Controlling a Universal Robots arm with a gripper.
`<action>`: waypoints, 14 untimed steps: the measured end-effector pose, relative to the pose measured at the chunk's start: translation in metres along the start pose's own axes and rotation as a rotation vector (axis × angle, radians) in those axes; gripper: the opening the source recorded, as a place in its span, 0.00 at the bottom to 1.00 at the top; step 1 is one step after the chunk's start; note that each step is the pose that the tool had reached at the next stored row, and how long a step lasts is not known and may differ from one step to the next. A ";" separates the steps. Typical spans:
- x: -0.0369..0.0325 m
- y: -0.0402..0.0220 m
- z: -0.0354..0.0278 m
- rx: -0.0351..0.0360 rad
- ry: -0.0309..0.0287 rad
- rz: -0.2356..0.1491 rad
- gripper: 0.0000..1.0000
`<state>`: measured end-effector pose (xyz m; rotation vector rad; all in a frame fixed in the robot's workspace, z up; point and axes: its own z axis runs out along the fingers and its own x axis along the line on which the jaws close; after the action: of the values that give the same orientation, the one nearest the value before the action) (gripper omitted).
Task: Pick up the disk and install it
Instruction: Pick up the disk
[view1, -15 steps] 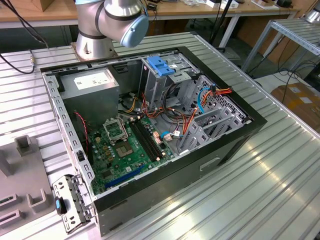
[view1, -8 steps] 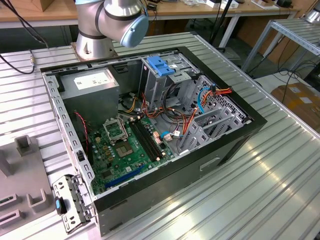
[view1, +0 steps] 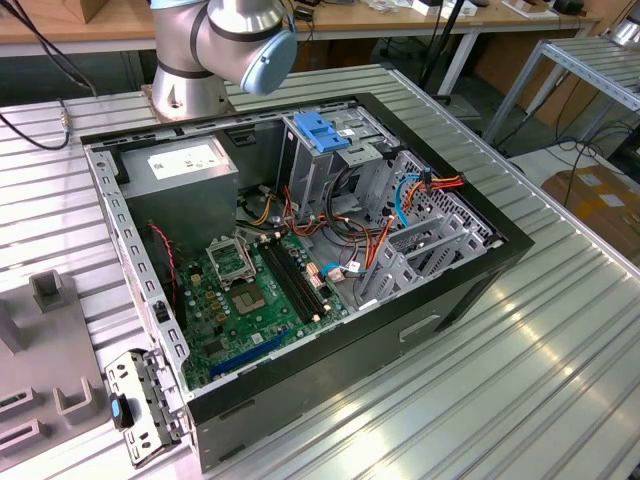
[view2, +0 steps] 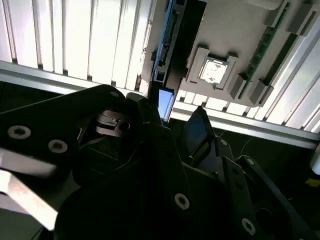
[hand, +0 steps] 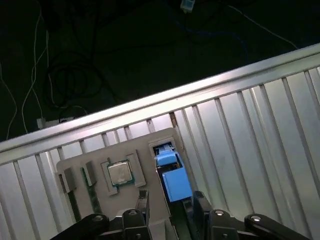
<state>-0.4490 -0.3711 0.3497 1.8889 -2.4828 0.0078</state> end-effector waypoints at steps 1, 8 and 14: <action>0.0000 0.0000 0.0010 0.0006 0.0002 -0.022 0.48; -0.0002 0.0001 0.0087 0.0065 0.0007 -0.145 0.48; -0.0030 0.0042 0.0122 0.0221 -0.0024 -0.152 0.48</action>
<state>-0.4524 -0.3673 0.3375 2.0825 -2.3427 0.0305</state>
